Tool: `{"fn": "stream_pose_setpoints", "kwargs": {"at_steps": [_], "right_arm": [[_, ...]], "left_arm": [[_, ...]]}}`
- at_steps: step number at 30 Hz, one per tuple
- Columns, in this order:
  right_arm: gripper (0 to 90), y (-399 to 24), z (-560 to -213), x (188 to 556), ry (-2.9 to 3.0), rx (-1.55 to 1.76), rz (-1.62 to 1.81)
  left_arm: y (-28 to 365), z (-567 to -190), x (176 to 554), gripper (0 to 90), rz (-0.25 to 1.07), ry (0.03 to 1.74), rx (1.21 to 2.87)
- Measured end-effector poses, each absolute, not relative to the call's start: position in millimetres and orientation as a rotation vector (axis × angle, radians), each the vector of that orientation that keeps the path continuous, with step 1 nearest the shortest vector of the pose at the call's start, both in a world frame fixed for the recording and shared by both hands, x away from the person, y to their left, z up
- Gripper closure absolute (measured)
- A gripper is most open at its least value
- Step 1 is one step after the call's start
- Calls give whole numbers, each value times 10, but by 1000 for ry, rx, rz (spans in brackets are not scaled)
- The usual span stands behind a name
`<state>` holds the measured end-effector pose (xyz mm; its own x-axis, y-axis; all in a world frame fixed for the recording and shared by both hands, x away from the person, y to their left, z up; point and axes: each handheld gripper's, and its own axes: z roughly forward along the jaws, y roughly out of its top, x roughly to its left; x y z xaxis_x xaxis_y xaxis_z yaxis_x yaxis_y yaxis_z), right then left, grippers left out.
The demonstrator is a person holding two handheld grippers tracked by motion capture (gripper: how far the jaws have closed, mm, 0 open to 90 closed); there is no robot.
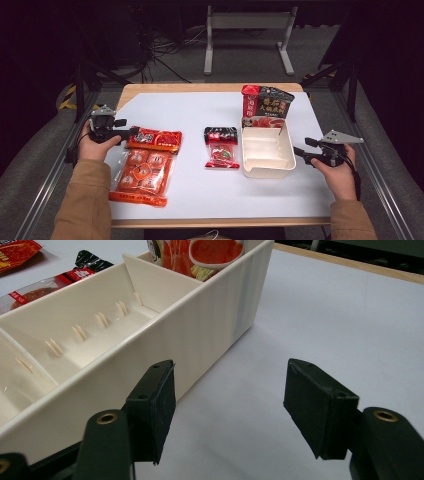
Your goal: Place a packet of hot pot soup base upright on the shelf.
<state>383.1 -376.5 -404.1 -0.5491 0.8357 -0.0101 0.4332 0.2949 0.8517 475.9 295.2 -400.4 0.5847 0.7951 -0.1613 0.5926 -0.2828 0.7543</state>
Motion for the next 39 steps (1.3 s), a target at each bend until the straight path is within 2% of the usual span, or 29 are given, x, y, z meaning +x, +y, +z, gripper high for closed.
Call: {"fn": "stream_pose_setpoints", "kwargs": {"at_steps": [2, 5, 14, 26, 39], "right_arm": [[375, -3763, -4044, 3831, 2112, 1129, 1172], [375, -3762, -4047, 3831, 2115, 1130, 1171], [374, -3751, -4067, 3838, 2122, 1130, 1172], [372, -3746, -4088, 3840, 2128, 1129, 1170], [371, -3745, -4090, 3837, 2131, 1126, 1175]], "left_arm": [[2960, -4064, 4790, 283, 272, 1127, 1990], [2985, -4165, 4802, 299, 312, 1154, 1960], [3003, -4332, 4856, 292, 277, 1198, 1968], [2940, -4443, 4914, 251, 232, 1191, 2002], [2904, -4493, 4933, 270, 165, 1150, 2015]]}}
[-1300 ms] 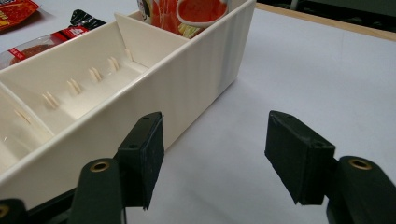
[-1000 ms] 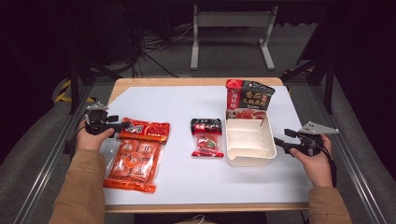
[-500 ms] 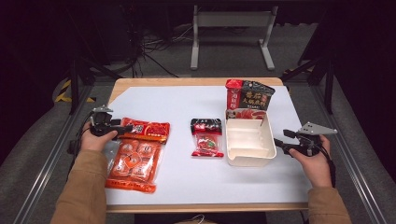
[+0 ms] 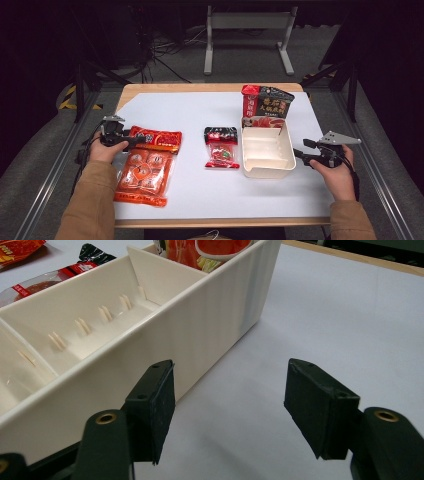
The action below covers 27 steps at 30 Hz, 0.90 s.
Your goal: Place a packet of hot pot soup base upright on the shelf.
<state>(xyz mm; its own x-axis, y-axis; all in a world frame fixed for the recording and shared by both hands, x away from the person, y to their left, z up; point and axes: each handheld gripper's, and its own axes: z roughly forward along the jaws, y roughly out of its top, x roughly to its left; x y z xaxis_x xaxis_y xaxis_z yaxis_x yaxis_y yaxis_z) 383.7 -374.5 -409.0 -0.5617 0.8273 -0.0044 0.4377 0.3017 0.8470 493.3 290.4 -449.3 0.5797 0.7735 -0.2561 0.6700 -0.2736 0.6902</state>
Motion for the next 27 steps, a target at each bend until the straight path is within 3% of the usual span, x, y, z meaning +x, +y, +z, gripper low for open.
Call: {"fn": "stream_pose_setpoints", "kwargs": {"at_steps": [8, 18, 27], "right_arm": [[370, -3737, -4094, 3843, 2135, 1120, 1179], [373, -3737, -4096, 3843, 2141, 1113, 1177], [372, -3731, -4101, 3849, 2146, 1108, 1176]], "left_arm": [[2931, -4465, 4909, 375, 153, 1071, 2039], [2982, -4377, 4834, 584, 190, 1031, 2030], [2968, -4416, 4806, 566, 190, 1003, 2046]]}}
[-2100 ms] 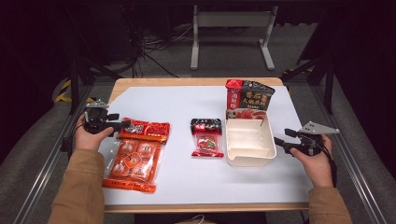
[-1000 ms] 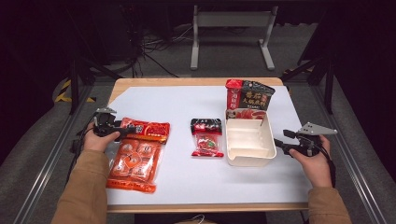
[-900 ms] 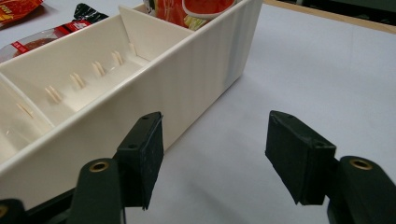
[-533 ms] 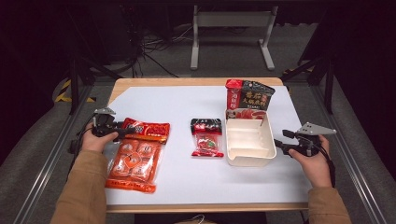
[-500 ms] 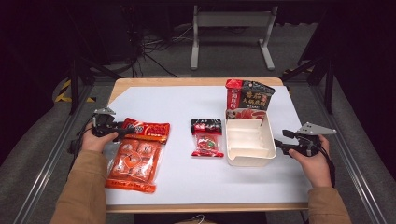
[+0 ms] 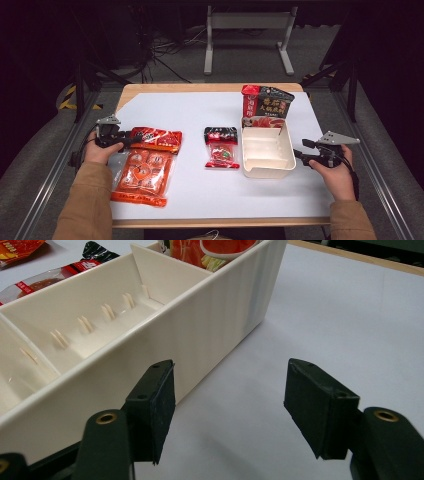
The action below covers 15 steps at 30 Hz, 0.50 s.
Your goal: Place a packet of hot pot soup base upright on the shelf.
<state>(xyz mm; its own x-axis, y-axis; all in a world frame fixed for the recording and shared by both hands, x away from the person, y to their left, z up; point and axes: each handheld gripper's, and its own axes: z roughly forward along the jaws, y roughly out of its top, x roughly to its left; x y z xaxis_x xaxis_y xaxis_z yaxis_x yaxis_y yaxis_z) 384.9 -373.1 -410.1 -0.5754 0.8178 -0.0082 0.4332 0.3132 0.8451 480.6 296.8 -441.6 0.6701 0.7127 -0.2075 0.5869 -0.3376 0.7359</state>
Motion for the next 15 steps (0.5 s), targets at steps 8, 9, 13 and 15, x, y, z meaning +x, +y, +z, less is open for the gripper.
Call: {"fn": "stream_pose_setpoints", "kwargs": {"at_steps": [8, 9, 13, 15], "right_arm": [[373, -3723, -4103, 3851, 2150, 1103, 1180], [372, -3722, -4103, 3851, 2150, 1102, 1179], [370, -3722, -4103, 3851, 2149, 1100, 1181], [370, -3722, -4104, 3851, 2150, 1101, 1181]], "left_arm": [[2965, -4475, 4807, 592, 210, 1018, 2063], [2961, -4479, 4804, 615, 215, 1026, 2064], [2942, -4501, 4812, 675, 246, 1032, 2096], [2934, -4518, 4818, 698, 250, 1051, 2105]]}}
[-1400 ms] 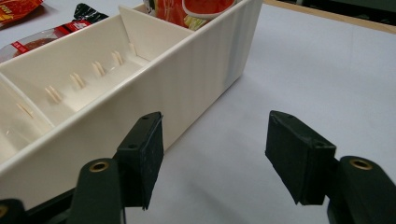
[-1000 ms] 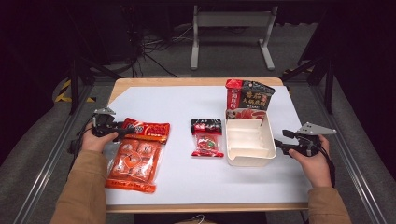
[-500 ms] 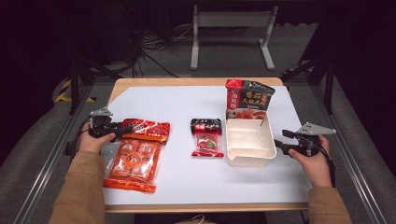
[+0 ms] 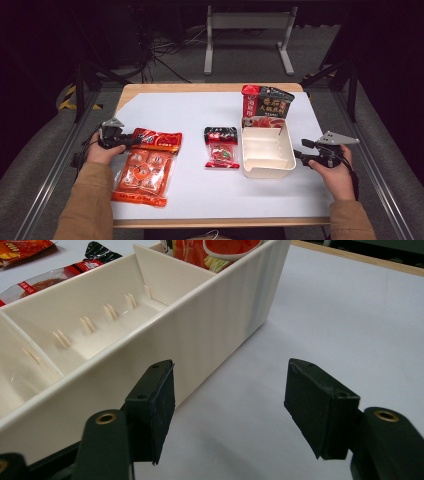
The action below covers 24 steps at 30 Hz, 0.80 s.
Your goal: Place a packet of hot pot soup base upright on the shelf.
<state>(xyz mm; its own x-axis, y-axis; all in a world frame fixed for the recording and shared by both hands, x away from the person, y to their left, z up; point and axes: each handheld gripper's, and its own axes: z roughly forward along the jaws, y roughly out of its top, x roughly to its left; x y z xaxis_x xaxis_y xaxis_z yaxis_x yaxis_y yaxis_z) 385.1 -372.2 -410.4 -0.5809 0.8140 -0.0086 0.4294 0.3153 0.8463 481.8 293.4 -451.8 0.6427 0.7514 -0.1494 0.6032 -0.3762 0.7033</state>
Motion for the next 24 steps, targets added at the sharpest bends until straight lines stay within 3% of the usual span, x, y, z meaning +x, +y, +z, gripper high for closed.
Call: {"fn": "stream_pose_setpoints", "kwargs": {"at_steps": [6, 13, 24], "right_arm": [[376, -3724, -4106, 3852, 2149, 1101, 1182], [450, -3728, -4089, 3838, 2139, 1092, 1199], [575, -3680, -3941, 3778, 2106, 1055, 1218]], "left_arm": [[2940, -4533, 4824, 807, 278, 1073, 2107], [2954, -4477, 4812, 892, 289, 1087, 2082], [3002, -4272, 4723, 900, 287, 1088, 2006]]}}
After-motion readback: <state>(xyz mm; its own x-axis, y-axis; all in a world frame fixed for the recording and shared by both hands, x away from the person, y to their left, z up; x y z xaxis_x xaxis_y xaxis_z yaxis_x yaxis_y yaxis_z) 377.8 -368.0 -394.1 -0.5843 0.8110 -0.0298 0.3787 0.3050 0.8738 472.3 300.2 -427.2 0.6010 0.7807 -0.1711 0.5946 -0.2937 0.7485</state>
